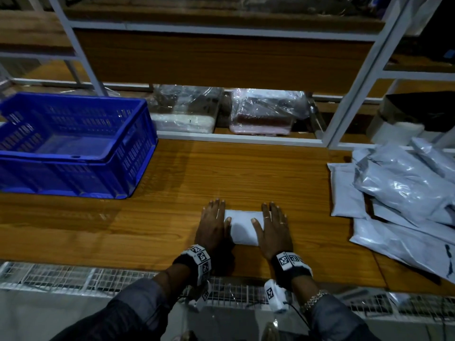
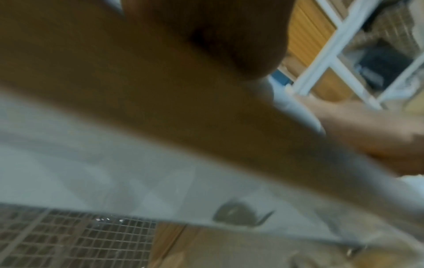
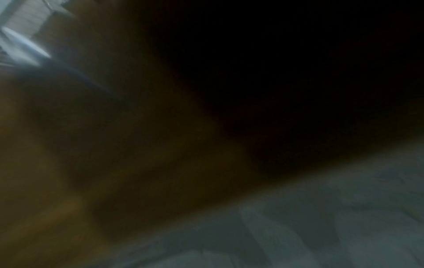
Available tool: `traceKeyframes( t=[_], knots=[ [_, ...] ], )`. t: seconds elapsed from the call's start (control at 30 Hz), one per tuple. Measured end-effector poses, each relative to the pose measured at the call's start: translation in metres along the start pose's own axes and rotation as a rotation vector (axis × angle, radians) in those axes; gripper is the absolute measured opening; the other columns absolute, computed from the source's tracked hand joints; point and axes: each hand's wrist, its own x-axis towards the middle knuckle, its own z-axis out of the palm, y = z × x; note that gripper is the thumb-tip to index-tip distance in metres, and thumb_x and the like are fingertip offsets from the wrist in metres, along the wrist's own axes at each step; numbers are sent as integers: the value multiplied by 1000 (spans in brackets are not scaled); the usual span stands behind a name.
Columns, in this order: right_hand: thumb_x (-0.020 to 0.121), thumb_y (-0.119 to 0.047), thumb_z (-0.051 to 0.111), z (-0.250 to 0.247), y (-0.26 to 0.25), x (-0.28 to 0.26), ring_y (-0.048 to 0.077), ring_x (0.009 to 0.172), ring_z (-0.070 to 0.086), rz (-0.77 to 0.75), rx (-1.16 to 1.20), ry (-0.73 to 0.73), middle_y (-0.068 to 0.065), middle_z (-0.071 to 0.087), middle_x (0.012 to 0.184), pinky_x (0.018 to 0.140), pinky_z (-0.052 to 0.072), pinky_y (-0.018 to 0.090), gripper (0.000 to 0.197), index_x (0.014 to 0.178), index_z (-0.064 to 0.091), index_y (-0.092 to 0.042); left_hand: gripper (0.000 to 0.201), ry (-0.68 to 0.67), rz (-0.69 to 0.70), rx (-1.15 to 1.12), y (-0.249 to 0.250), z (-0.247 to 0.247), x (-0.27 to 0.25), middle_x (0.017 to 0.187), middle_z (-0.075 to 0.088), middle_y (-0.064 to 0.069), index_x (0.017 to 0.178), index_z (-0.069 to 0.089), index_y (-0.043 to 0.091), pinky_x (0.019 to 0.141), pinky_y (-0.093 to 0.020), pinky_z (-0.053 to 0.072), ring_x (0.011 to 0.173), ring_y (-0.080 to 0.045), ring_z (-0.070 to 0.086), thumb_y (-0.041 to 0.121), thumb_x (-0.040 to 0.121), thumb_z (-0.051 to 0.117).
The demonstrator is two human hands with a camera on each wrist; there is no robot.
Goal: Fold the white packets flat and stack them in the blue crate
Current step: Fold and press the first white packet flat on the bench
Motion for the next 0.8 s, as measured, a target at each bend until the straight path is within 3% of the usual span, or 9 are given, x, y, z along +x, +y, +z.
traceKeyframes(
  t=[0.13,0.23,0.33,0.43,0.53,0.67,0.8],
  knots=[
    [88,-76,-7,-4,-1,-1,25,156,3,-11,-28,8,6,7,169,126,-2,48,94,162,12,-20,69,-35,15,-10,1,-6,2,155,38,-26,150,39,-2,116,-63,25,143,-45,36,43,100,27],
    [98,-65,8,-10,-6,-10,23,156,1,-77,-82,21,3,5,169,123,-12,45,76,161,13,-23,70,-80,105,52,-4,-13,-3,159,35,-20,152,38,0,115,-63,25,147,-39,33,49,105,21],
    [105,-55,24,-14,-9,-18,18,156,-4,-235,-51,-18,0,1,170,123,-11,42,63,161,12,-29,71,-79,245,140,-5,-17,-21,162,29,-17,155,32,3,117,-61,21,151,-32,23,52,108,12],
    [102,-62,31,-14,-3,-28,17,155,-7,-346,-63,-117,-3,-6,169,124,-12,41,71,161,4,-33,80,-129,254,85,-4,-18,-39,166,17,-13,159,23,6,122,-54,8,153,-25,6,61,103,10],
    [92,-66,49,-20,5,-29,18,156,-3,-390,-71,-149,-2,0,169,122,-15,39,90,161,4,-30,85,-174,266,20,-5,-23,-40,166,18,-14,159,22,5,123,-50,2,155,-29,8,66,101,18],
    [93,-50,59,-33,4,-18,19,154,14,-376,-108,-178,-1,15,168,125,3,40,84,161,13,-33,78,-267,341,-36,-17,-35,-26,165,20,-18,158,21,2,121,-57,12,153,-35,17,34,98,58],
    [84,-26,64,-54,2,-9,19,140,43,-350,27,-141,-2,47,153,117,31,34,71,151,43,-29,63,-238,322,-155,-22,-56,-14,154,43,-19,151,40,1,118,-45,32,141,-32,43,27,96,59]
  ],
)
